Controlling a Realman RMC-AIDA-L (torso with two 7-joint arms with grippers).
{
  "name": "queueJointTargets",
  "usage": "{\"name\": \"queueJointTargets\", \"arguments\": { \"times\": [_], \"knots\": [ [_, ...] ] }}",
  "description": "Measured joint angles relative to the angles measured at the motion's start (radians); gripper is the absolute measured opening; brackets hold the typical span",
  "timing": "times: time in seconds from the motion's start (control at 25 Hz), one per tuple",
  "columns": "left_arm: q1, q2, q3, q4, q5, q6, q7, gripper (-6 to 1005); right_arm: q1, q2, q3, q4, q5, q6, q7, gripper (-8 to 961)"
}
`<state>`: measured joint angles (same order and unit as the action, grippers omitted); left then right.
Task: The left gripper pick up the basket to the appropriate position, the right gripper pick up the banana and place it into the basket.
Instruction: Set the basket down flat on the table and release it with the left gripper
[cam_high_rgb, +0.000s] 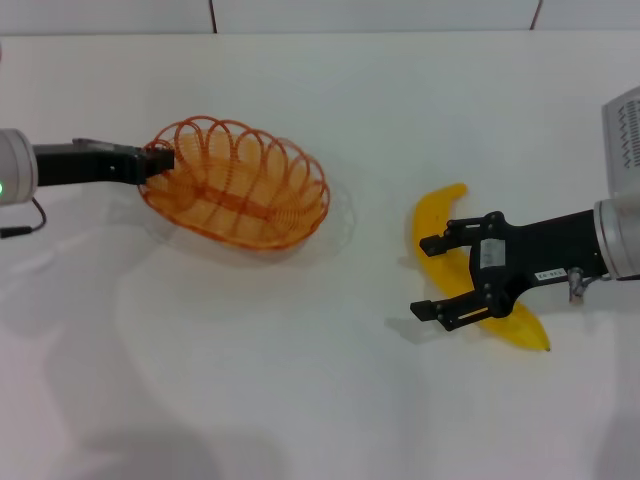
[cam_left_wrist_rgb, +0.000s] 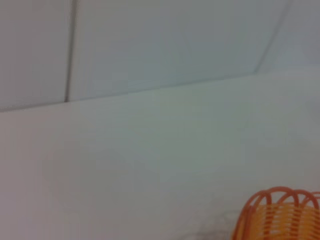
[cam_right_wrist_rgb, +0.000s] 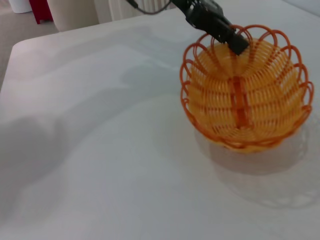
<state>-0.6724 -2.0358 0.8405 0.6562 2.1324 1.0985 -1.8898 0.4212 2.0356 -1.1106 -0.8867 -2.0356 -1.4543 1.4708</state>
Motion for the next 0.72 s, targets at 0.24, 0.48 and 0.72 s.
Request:
{"name": "queueJointTargets", "arguments": {
  "times": [0.24, 0.48, 0.72],
  "knots": [
    [0.02, -0.003, 0.003, -0.095, -0.081, -0.098, 0.008, 73, 0.006, 0.001, 0.0, 0.002, 0.0, 0.0, 0.0, 894],
    [0.021, -0.003, 0.005, -0.137, -0.107, -0.118, 0.029, 72, 0.007, 0.0, 0.0, 0.004, 0.0, 0.0, 0.0, 893],
    [0.022, -0.005, 0.005, -0.152, -0.117, -0.118, 0.062, 73, 0.011, 0.002, 0.0, 0.005, 0.0, 0.0, 0.0, 893]
  ]
}}
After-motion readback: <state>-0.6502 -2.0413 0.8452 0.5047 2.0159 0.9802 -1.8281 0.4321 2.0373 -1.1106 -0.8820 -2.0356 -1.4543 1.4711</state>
